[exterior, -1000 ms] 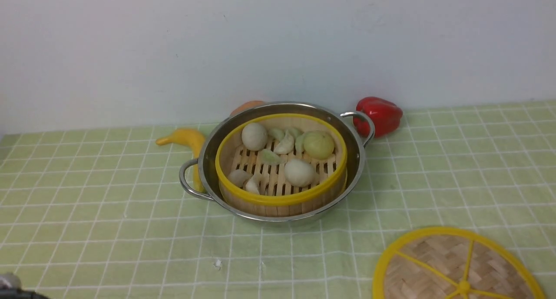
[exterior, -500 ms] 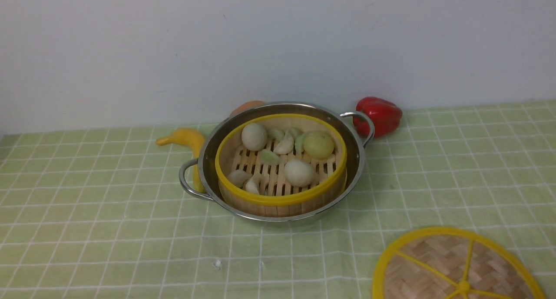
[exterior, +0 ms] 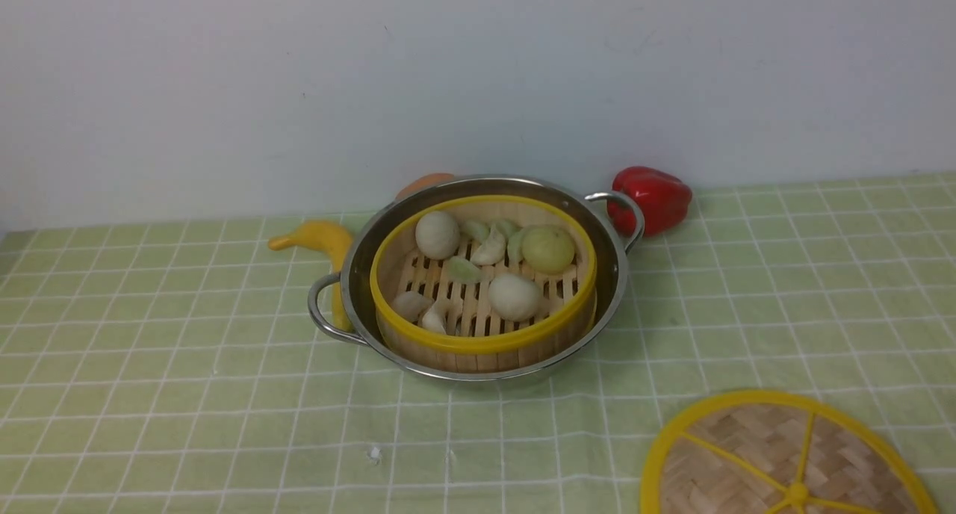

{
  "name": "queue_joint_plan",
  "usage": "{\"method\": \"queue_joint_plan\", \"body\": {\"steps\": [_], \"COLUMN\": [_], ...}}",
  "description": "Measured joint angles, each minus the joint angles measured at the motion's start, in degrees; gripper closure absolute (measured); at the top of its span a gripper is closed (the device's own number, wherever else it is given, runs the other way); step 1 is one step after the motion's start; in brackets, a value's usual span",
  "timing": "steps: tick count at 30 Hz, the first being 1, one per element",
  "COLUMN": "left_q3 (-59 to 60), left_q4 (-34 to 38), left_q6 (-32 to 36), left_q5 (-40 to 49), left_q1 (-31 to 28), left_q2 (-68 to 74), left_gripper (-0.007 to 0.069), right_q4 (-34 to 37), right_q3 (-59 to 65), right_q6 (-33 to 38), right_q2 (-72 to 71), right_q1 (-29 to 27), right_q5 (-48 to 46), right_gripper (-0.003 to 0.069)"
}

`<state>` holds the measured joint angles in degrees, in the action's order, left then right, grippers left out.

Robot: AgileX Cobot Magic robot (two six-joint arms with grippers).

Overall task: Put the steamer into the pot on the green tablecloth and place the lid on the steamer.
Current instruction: 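Move the gripper down to the bamboo steamer lid and grasp its center knob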

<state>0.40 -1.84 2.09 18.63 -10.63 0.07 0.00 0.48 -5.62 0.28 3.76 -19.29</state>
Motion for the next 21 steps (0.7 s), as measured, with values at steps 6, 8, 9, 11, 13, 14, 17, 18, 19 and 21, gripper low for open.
{"method": "queue_joint_plan", "body": {"steps": [6, 8, 9, 11, 13, 14, 17, 18, 19, 21], "left_q3": [0.0, 0.0, 0.0, 0.0, 0.0, 0.0, 0.0, 0.0, 0.0, 0.0], "left_q4": [0.0, 0.0, 0.0, 0.0, 0.0, 0.0, 0.0, 0.0, 0.0, 0.0], "left_q6": [0.0, -0.05, -0.05, -0.05, -0.05, -0.05, -0.05, -0.05, -0.05, -0.05], "left_q5": [0.0, 0.0, 0.0, 0.0, 0.0, 0.0, 0.0, 0.0, 0.0, 0.0], "left_q1": [0.0, 0.0, 0.0, 0.0, 0.0, 0.0, 0.0, 0.0, 0.0, 0.0], "left_q2": [0.0, 0.0, 0.0, 0.0, 0.0, 0.0, 0.0, 0.0, 0.0, 0.0], "left_gripper": [0.0517, 0.051, 0.0508, 0.0508, 0.0508, 0.0508, 0.0503, 0.0498, 0.0498, 0.0496], "right_q4": [0.0, 0.0, 0.0, 0.0, 0.0, 0.0, 0.8, 2.49, 2.73, 5.59], "right_q3": [0.0, 0.0, 0.0, 0.0, 0.0, 0.0, 0.04, -1.2, -1.5, -7.28], "right_q6": [0.0, 0.0, 0.0, 0.0, -0.02, -0.08, -0.76, -2.31, -2.51, -5.31], "right_q2": [0.0, 0.0, 0.0, 0.0, 0.0, 0.0, 0.0, 0.0, 0.0, -0.05], "right_q1": [0.0, 0.0, 0.0, 0.0, 0.0, 0.0, 0.0, 0.0, 0.0, 0.0], "right_q5": [0.0, 0.0, 0.0, 0.0, 0.79, 2.01, 5.89, 7.09, 7.14, 7.77], "right_gripper": [0.0419, 0.0419, 0.0419, 0.0419, 0.0419, 0.0419, 0.0419, 0.0419, 0.0419, 0.0419]}}
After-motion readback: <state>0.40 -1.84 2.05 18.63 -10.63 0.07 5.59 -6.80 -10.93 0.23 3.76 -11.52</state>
